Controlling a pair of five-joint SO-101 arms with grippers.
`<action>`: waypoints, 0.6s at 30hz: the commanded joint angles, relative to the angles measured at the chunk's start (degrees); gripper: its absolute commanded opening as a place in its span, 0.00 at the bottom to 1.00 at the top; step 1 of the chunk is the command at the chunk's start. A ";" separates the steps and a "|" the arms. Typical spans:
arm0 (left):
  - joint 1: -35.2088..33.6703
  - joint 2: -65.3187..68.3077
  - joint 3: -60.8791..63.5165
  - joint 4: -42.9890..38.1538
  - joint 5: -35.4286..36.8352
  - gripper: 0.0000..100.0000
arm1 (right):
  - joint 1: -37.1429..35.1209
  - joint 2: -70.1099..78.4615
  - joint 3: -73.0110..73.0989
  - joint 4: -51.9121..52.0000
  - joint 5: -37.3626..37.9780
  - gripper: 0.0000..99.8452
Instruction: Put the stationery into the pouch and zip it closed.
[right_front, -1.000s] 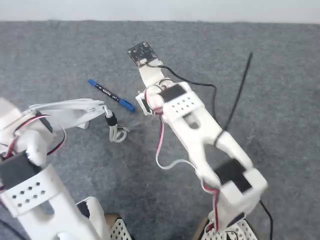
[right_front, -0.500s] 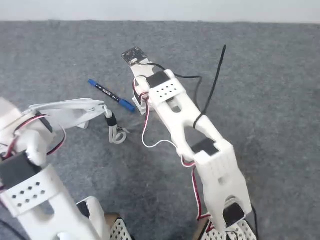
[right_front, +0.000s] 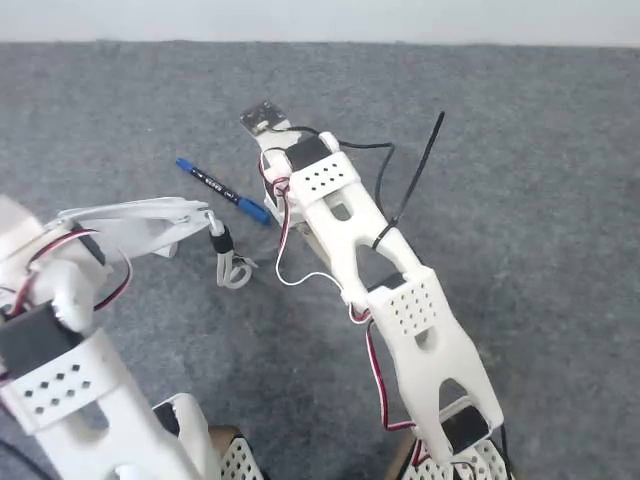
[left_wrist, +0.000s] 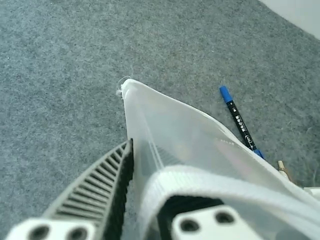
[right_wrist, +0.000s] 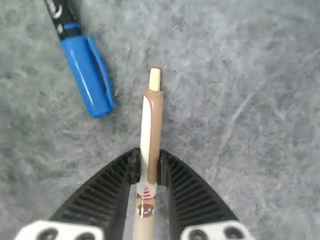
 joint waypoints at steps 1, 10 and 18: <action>0.00 -0.97 -1.19 -1.76 0.62 0.01 | -0.40 1.27 -6.95 2.59 3.69 0.01; 0.00 -0.97 -1.19 -1.76 0.62 0.01 | -1.10 6.81 -16.00 7.16 3.96 0.02; 0.00 -0.97 -1.19 -1.67 0.62 0.01 | -1.19 6.99 -16.53 8.75 4.04 0.07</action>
